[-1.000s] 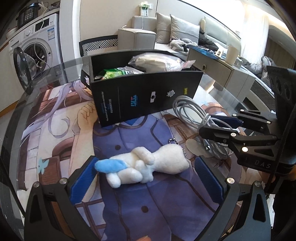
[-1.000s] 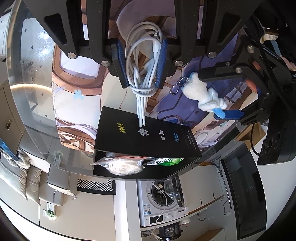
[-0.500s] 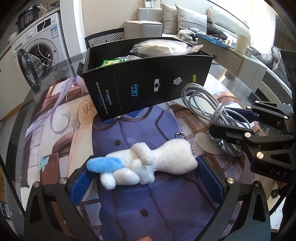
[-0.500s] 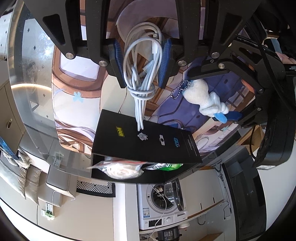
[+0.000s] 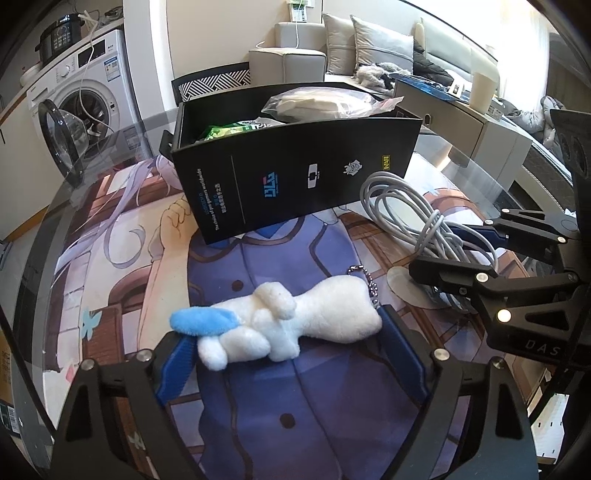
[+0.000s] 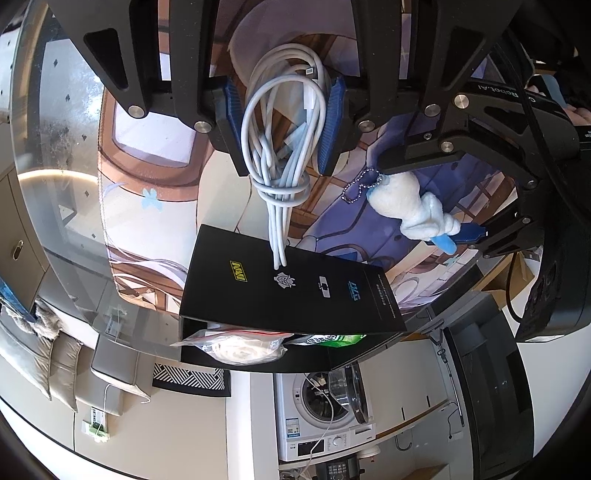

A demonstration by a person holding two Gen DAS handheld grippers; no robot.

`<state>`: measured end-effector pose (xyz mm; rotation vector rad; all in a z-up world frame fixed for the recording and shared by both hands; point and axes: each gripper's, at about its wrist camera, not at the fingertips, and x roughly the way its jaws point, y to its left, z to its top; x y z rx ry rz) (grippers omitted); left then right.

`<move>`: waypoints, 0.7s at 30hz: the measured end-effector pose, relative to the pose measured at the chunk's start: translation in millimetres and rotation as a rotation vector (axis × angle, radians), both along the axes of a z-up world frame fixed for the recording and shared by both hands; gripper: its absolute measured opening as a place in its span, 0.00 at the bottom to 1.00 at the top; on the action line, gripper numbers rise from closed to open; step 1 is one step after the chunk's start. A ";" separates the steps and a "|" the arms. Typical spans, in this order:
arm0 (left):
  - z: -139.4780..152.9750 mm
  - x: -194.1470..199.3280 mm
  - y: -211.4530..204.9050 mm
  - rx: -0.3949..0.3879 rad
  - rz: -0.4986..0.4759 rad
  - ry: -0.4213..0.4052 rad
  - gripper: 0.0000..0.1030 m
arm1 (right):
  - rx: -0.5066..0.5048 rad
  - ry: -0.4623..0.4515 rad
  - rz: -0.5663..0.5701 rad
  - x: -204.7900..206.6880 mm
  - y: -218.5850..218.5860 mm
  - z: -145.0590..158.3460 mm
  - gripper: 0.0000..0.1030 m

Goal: Organize soft objects
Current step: 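Lift the white cable and plush bunny and carry them over the box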

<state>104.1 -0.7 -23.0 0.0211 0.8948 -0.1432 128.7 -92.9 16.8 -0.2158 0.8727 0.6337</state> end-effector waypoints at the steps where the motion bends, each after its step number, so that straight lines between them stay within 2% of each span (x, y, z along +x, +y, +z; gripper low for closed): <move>1: 0.5 -0.2 0.4 -0.003 -0.002 -0.002 0.86 | 0.000 0.000 0.000 -0.1 0.1 0.1 0.35; 10: 9.5 -3.6 5.7 -0.034 -0.012 -0.048 0.86 | -0.003 -0.017 0.006 -3.1 1.1 1.0 0.35; 21: 26.5 -7.7 16.8 -0.063 0.002 -0.110 0.86 | 0.057 -0.023 0.024 -6.3 -2.2 8.9 0.33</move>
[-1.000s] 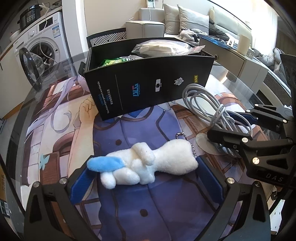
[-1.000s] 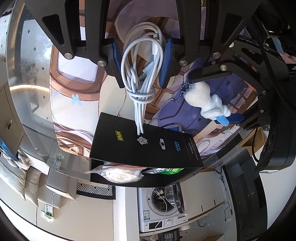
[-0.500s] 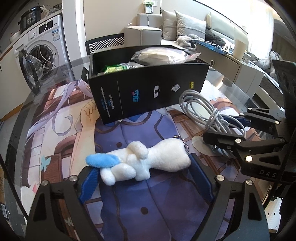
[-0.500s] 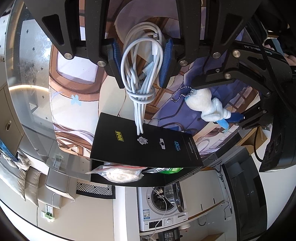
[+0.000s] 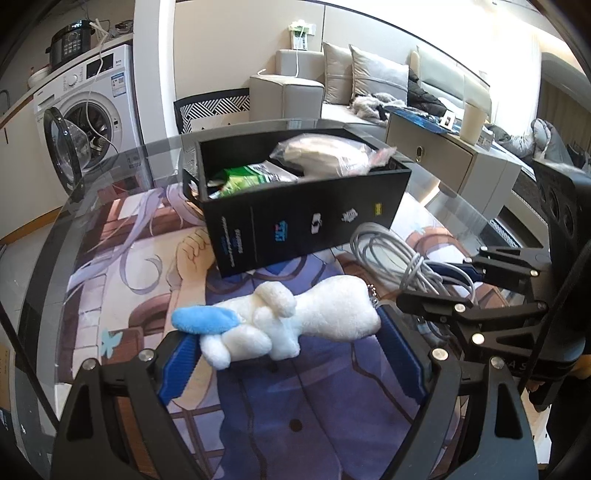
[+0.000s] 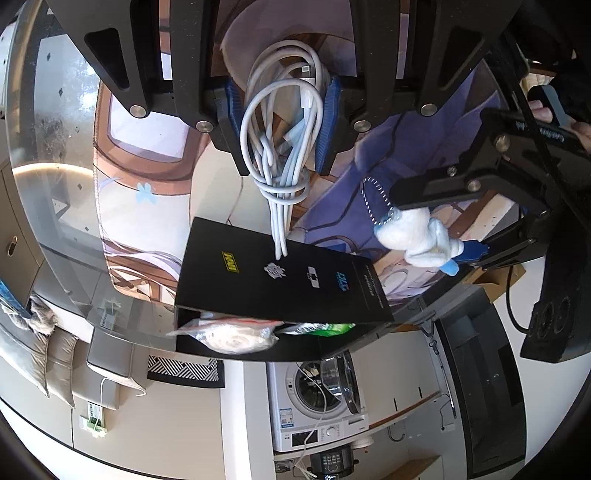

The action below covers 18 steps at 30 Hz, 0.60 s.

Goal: Organize soft objects
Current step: 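Lift the white cable and plush bunny and carry them over the box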

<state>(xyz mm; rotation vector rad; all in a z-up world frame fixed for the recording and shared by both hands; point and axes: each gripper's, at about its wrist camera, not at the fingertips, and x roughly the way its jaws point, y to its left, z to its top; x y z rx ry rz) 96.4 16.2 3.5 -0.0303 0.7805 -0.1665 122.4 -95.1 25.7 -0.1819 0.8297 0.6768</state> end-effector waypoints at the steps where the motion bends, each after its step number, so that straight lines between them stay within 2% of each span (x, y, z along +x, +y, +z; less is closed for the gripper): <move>1: 1.4 0.1 1.1 -0.003 0.001 -0.002 0.86 | 0.004 0.000 0.003 -0.5 -0.4 1.4 0.33; 12: 9.3 -3.2 8.6 -0.023 0.019 -0.026 0.86 | 0.035 -0.023 0.018 -5.5 -7.3 15.8 0.32; 14: 9.2 -3.1 8.8 -0.023 0.019 -0.024 0.86 | -0.010 -0.025 0.027 -6.9 -5.1 12.3 0.32; 18: 8.9 -3.3 8.9 -0.021 0.018 -0.024 0.86 | -0.033 -0.014 0.034 -7.8 -2.8 7.2 0.32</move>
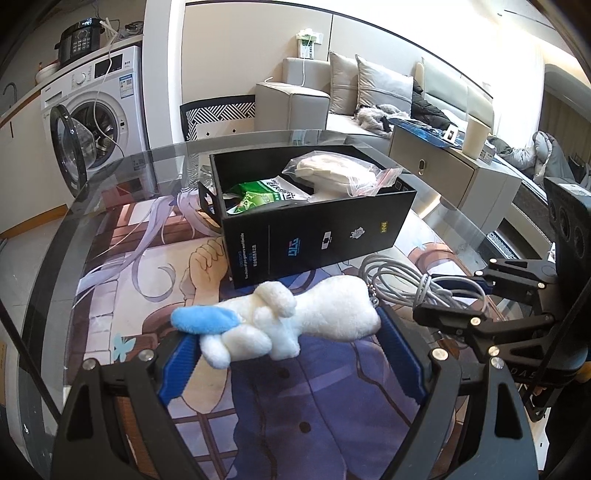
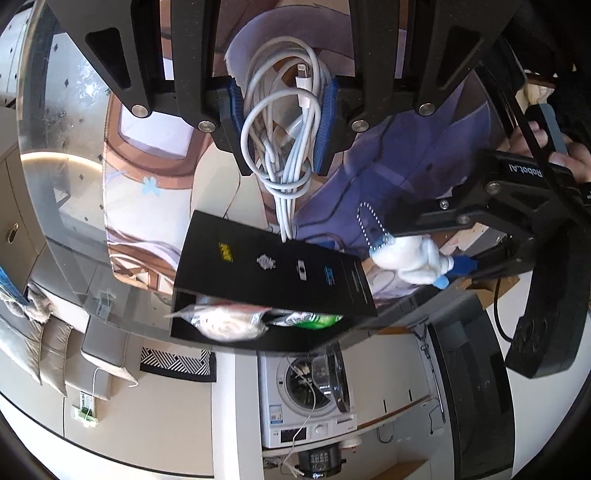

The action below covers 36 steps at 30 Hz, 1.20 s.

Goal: Organize soft objects
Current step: 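Lift the white cable and plush bunny and carry them over the box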

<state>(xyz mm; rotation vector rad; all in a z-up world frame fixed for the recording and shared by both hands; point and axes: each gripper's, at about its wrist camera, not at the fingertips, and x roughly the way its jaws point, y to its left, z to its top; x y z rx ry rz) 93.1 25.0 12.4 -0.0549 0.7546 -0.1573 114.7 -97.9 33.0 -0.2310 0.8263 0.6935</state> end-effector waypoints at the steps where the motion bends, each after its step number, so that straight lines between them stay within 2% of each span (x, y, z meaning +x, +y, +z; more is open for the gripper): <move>1: -0.3 -0.1 -0.2 0.001 0.000 0.001 0.86 | -0.003 0.002 0.000 0.2 0.5 -0.5 0.32; 12: -2.8 1.4 0.7 -0.001 0.003 0.009 0.86 | -0.047 0.025 -0.030 9.6 14.9 -14.6 0.38; 18: -3.1 2.3 0.4 -0.002 0.007 0.007 0.86 | -0.037 0.003 -0.027 9.1 15.0 -12.5 0.31; 36: 16.4 1.4 8.2 -0.034 0.025 -0.051 0.86 | 0.159 -0.118 -0.021 -13.0 -16.1 53.6 0.28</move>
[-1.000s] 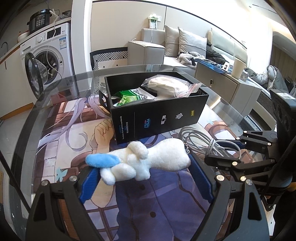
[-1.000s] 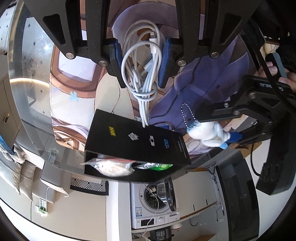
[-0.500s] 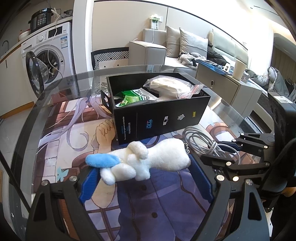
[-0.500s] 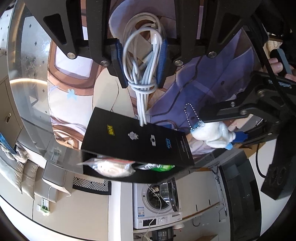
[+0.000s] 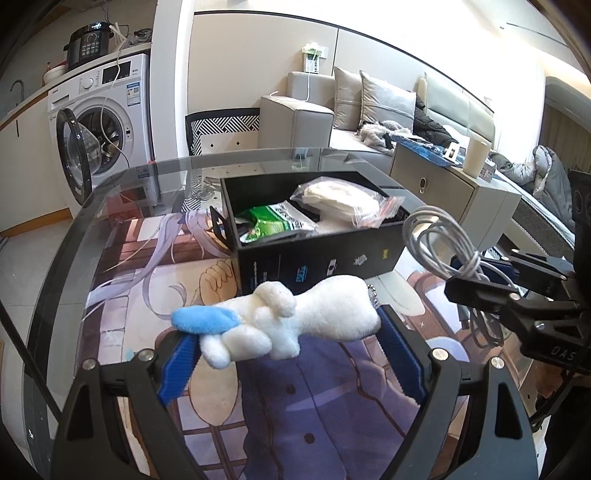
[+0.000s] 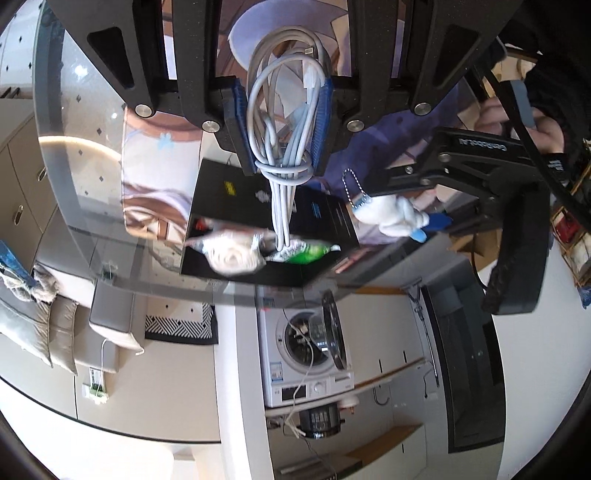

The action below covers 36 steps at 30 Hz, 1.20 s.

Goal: Organize soft objects
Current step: 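Lift the white cable and plush bunny and carry them over the box, then lower both items into the box and open both tools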

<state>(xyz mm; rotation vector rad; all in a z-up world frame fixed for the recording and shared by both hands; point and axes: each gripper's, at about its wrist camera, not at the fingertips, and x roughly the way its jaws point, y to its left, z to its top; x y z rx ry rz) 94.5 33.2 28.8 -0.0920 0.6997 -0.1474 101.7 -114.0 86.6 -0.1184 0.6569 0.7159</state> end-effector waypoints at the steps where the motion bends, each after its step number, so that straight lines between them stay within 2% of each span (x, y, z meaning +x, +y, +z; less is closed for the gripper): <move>1: 1.8 1.3 0.4 -0.005 0.002 -0.004 0.86 | 0.009 -0.001 0.001 -0.6 -0.9 2.6 0.28; 14: 37.2 21.9 -7.1 0.004 0.002 -0.095 0.86 | 0.103 -0.054 -0.002 8.7 -1.4 38.8 0.28; 19: 45.6 32.1 -10.4 0.003 0.002 -0.126 0.86 | 0.109 -0.062 -0.007 20.4 3.5 46.2 0.28; 32: 39.5 56.6 -1.8 -0.039 0.048 -0.129 0.86 | 0.138 0.008 0.003 64.8 16.5 44.4 0.29; 36: 32.7 69.4 -1.9 -0.049 0.052 -0.103 0.86 | 0.141 0.045 0.003 81.2 20.9 36.8 0.29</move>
